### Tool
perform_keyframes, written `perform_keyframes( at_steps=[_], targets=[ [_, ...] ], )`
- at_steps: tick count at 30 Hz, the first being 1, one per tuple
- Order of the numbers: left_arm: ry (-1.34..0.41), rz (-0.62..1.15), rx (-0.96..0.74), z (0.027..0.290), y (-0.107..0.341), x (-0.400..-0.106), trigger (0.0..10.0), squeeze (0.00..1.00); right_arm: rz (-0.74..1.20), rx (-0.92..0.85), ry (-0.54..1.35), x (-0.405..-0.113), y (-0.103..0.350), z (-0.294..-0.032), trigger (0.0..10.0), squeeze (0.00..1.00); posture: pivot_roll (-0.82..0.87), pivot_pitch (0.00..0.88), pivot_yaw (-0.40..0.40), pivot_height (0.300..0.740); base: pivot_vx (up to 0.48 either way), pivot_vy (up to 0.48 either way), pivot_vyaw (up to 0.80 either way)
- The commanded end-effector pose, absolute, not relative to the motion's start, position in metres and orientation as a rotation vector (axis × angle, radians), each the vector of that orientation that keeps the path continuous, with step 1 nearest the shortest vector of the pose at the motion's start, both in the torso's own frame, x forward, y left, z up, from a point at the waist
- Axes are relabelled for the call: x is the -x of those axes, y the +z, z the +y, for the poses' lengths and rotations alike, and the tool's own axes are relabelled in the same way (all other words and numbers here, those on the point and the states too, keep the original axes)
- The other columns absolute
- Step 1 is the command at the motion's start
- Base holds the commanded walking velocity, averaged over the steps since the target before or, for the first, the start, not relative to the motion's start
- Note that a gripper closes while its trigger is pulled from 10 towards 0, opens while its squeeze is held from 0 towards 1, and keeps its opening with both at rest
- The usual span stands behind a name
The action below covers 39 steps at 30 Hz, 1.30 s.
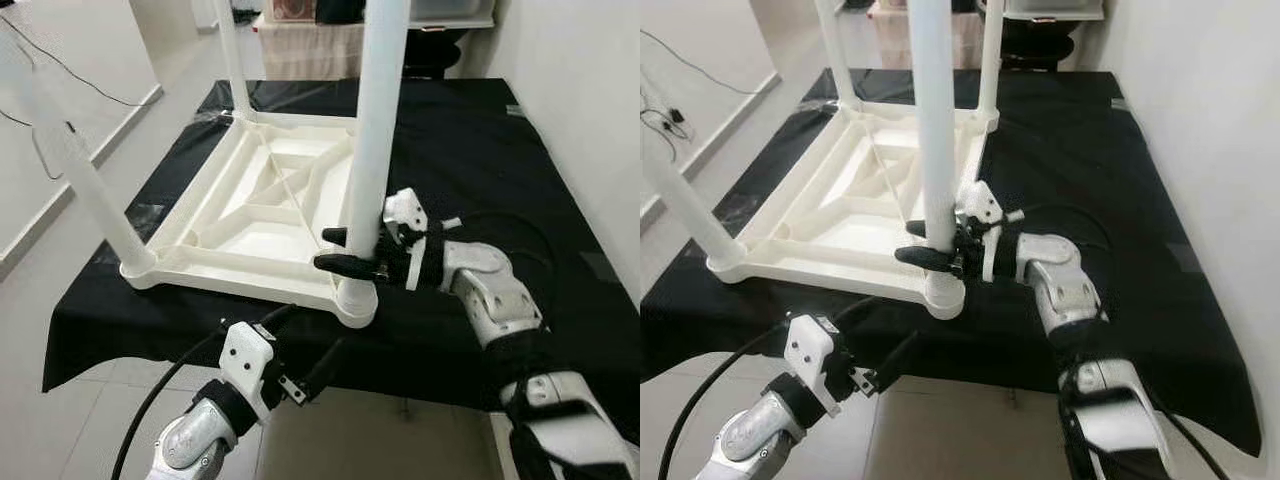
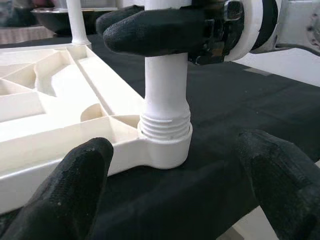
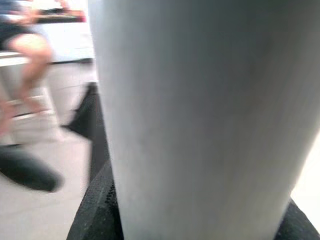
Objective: Building children table
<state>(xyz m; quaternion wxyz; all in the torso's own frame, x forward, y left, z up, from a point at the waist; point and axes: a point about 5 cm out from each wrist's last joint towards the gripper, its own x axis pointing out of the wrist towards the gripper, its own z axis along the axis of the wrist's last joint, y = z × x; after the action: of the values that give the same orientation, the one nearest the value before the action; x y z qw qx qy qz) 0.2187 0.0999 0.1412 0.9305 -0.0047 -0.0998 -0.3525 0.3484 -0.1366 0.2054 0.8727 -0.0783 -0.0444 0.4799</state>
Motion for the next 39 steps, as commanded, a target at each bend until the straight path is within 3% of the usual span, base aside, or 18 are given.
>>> perform_keyframes(
  at_steps=[1,2,3,4,5,10,15,16,21,22,23,24,26,27,28,29,39],
  targets=[
    [-0.718,-0.189,0.006,0.103,0.139,-0.217,10.0,0.00,-0.032,0.153,0.828,-0.351,0.194,-0.150,0.0,0.00,-0.05,0.174,0.008,0.740,0.000,0.000,0.00],
    [-0.716,-0.189,0.004,0.105,0.140,-0.217,10.0,0.00,-0.021,0.107,0.475,-0.348,0.182,-0.154,0.0,0.00,-0.06,0.174,0.014,0.740,0.000,0.000,0.00],
    [-0.716,-0.189,0.004,0.105,0.140,-0.217,10.0,0.00,-0.021,0.107,0.475,-0.348,0.182,-0.154,0.0,0.00,-0.06,0.174,0.014,0.740,0.000,0.000,0.00],
    [-0.715,-0.189,0.003,0.106,0.140,-0.218,10.0,0.00,-0.002,0.080,0.208,-0.341,0.173,-0.162,0.0,0.00,-0.06,0.174,0.014,0.740,0.000,0.000,0.00],
    [-0.714,-0.189,0.003,0.107,0.140,-0.218,10.0,0.00,0.027,0.097,0.158,-0.325,0.160,-0.155,0.0,0.00,-0.05,0.182,0.028,0.740,0.000,0.000,0.00],
    [-0.715,-0.187,0.000,0.107,0.139,-0.220,10.0,0.00,0.031,0.140,0.279,-0.312,0.148,-0.127,0.0,0.00,-0.05,0.160,0.044,0.740,0.000,0.000,0.00],
    [-0.721,-0.182,-0.003,0.106,0.137,-0.221,10.0,0.00,0.023,0.133,0.316,-0.324,0.154,-0.119,0.0,0.00,-0.04,0.148,0.033,0.740,0.000,0.000,0.00],
    [-0.714,-0.183,-0.003,0.106,0.137,-0.221,10.0,0.00,0.019,0.122,0.326,-0.326,0.156,-0.117,4.3,0.00,-0.04,0.142,0.029,0.740,0.000,0.000,0.00],
    [-0.710,-0.184,-0.003,0.107,0.137,-0.221,10.0,0.00,0.016,0.114,0.332,-0.326,0.157,-0.115,4.3,0.00,-0.04,0.142,0.029,0.740,0.000,0.000,0.00],
    [-0.706,-0.185,-0.002,0.106,0.137,-0.221,10.0,0.00,-0.021,0.069,0.399,-0.328,0.165,-0.111,10.0,0.90,-0.04,0.137,0.023,0.740,0.000,0.000,0.00],
    [-0.706,-0.185,-0.001,0.106,0.137,-0.221,10.0,0.00,-0.053,0.023,0.478,-0.330,0.173,-0.107,10.0,1.00,-0.04,0.134,0.023,0.740,0.000,0.000,0.00],
    [-0.706,-0.185,-0.001,0.106,0.137,-0.221,10.0,0.00,-0.053,0.023,0.478,-0.330,0.173,-0.107,10.0,1.00,-0.04,0.134,0.023,0.740,0.000,0.000,0.00],
    [-0.710,-0.184,0.001,0.104,0.136,-0.221,10.0,0.00,-0.106,-0.033,0.714,-0.332,0.189,-0.104,10.0,1.00,-0.04,0.129,0.020,0.740,0.000,0.000,0.00],
    [-0.710,-0.184,0.001,0.104,0.136,-0.221,10.0,0.00,-0.106,-0.033,0.714,-0.332,0.189,-0.104,10.0,1.00,-0.04,0.129,0.020,0.740,0.000,0.000,0.00],
    [-0.713,-0.184,0.002,0.103,0.136,-0.221,10.0,0.00,-0.112,-0.013,0.797,-0.333,0.196,-0.107,10.0,0.91,-0.04,0.127,0.016,0.740,0.000,0.000,0.00],
    [-0.715,-0.183,0.002,0.102,0.136,-0.220,10.0,0.00,-0.113,0.006,0.842,-0.333,0.200,-0.109,10.0,0.00,-0.04,0.127,0.016,0.740,0.000,0.000,0.00],
    [-0.711,-0.188,0.008,0.100,0.137,-0.218,10.0,0.00,-0.129,0.129,1.040,-0.351,0.219,-0.119,10.0,0.00,-0.02,0.140,0.011,0.740,0.000,0.000,0.00]
  ],
)
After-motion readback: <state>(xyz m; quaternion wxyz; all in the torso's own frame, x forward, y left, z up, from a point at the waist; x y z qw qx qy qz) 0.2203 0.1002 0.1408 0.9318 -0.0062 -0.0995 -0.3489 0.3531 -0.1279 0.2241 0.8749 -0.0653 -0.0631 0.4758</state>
